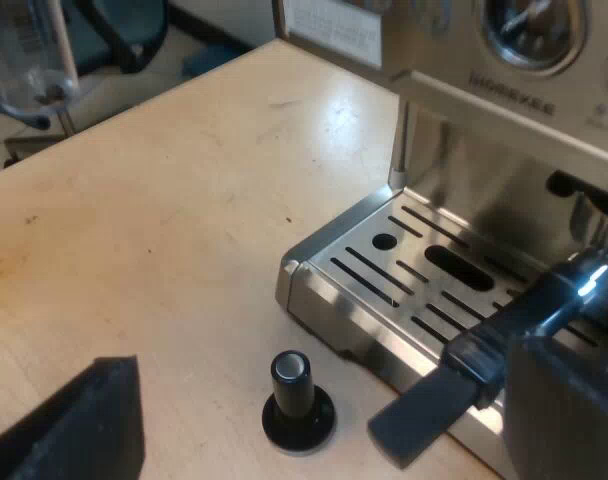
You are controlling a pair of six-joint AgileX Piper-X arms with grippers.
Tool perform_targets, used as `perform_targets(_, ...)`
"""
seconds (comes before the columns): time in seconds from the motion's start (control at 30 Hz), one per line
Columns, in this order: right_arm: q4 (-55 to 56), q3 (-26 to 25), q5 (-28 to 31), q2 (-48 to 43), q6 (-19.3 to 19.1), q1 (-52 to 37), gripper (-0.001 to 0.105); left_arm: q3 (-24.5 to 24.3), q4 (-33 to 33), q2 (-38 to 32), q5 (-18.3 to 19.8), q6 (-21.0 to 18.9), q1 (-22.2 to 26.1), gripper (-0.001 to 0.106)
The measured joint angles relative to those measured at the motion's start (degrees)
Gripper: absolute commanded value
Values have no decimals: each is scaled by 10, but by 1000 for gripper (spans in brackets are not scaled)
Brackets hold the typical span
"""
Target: Pour the beans into the coffee machine
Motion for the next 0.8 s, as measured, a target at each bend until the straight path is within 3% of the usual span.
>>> perform_targets(0.13, -33, 0, -6, 44, 0, 0, 77, 44, -41, 0, 0, -10, 1, 6)
perform_targets(0.27, -58, 0, -11, 85, 0, 0, 77, 108, -126, 0, 0, -41, 1, 6)
perform_targets(0.43, -104, 0, -11, 134, 0, 0, 77, 178, -228, 2, -1, -44, 1, 6)
perform_targets(0.6, -147, 0, -11, 174, 0, 0, 77, 252, -351, 10, -54, -43, 1, 6)
perform_targets(0.8, -178, 0, -11, 212, 0, 0, 77, 310, -480, 72, -68, -43, 1, 6)
